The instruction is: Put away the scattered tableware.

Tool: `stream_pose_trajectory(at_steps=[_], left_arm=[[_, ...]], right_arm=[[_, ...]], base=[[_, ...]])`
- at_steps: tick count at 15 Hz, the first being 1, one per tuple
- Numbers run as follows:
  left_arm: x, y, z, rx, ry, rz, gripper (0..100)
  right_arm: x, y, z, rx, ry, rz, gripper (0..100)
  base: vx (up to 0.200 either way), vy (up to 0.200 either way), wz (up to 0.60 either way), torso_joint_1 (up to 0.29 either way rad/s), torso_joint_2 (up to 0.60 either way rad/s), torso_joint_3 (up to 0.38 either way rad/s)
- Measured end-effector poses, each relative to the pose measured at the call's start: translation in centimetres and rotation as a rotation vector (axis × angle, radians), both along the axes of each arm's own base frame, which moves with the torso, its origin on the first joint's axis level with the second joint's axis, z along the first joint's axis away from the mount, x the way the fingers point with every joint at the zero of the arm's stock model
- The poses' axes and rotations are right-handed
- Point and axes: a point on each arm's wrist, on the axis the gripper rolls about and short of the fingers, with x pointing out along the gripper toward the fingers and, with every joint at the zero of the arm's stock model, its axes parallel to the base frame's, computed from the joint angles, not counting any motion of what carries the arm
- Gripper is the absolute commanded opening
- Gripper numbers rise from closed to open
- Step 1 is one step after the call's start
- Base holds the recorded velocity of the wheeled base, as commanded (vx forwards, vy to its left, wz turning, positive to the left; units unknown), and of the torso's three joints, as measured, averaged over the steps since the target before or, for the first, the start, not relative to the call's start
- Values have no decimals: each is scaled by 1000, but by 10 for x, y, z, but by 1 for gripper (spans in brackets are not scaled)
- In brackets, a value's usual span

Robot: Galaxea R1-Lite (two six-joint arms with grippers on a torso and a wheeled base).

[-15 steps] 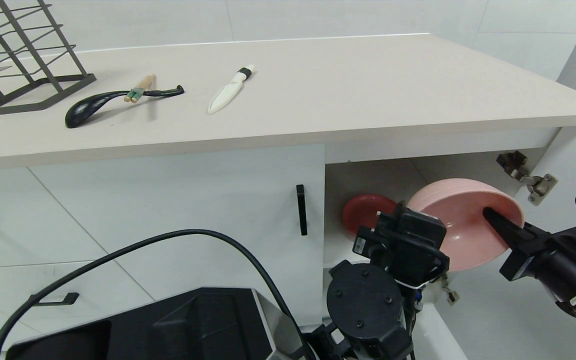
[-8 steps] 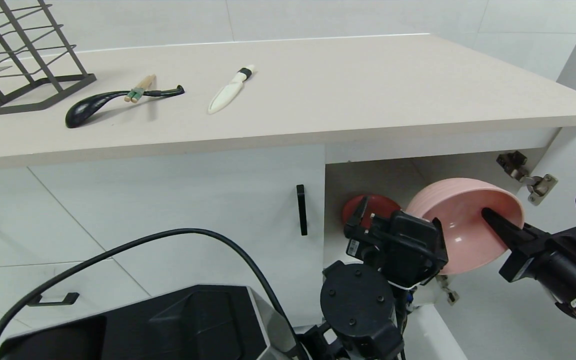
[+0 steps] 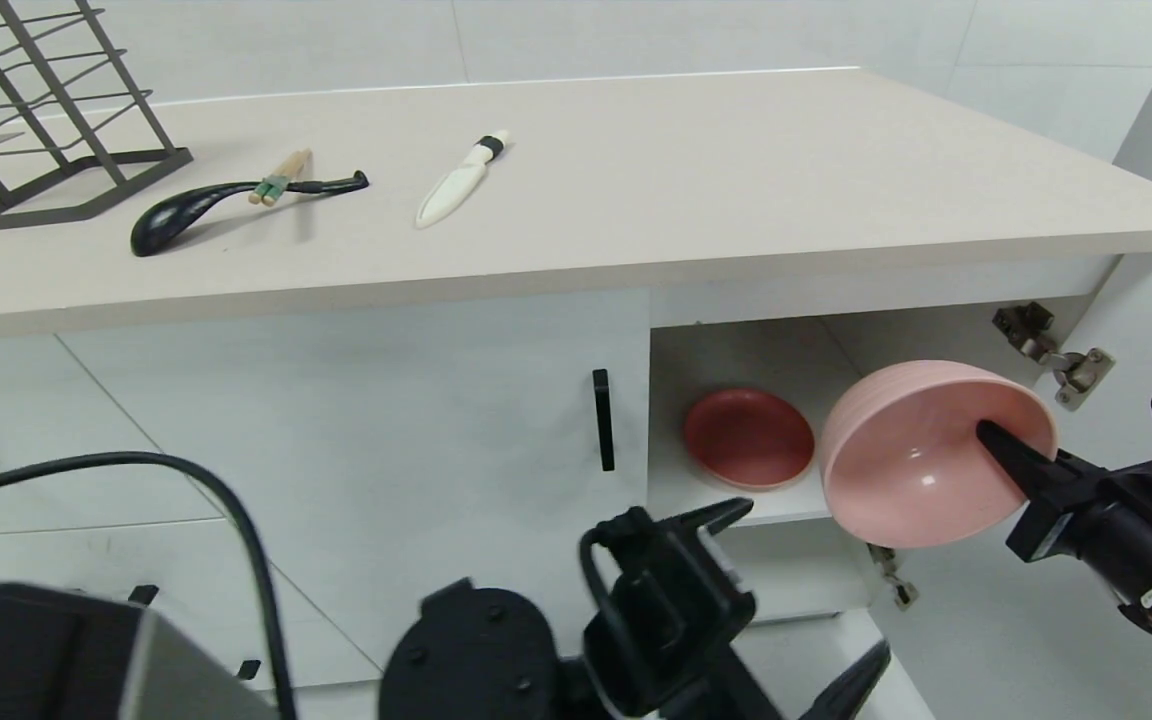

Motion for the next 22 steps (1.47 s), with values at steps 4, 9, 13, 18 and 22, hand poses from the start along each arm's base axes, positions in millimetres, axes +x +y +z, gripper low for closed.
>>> stream_pose_trajectory(at_steps=[4, 9, 13, 18, 22], left_arm=[[-15, 83, 16, 31, 5, -119, 100], [-42, 145, 33, 16, -116, 93, 100], [-57, 172, 51, -67, -157, 368, 100], [-62, 210, 64, -134, -199, 687, 100], [-78, 238, 66, -154, -213, 872, 100]], right_arm=[[-3, -10, -15, -20, 76, -46, 0], [-8, -12, -23, 189, 163, -33, 0], [8, -3, -46, 164, 289, 35, 0], [56, 12, -58, 158, 312, 128, 0], [106, 27, -61, 143, 373, 124, 0]], base=[[0, 0, 0, 0, 0, 0], [0, 0, 0, 0, 0, 0], [0, 0, 0, 0, 0, 0], [0, 0, 0, 0, 0, 0], [0, 0, 0, 0, 0, 0]])
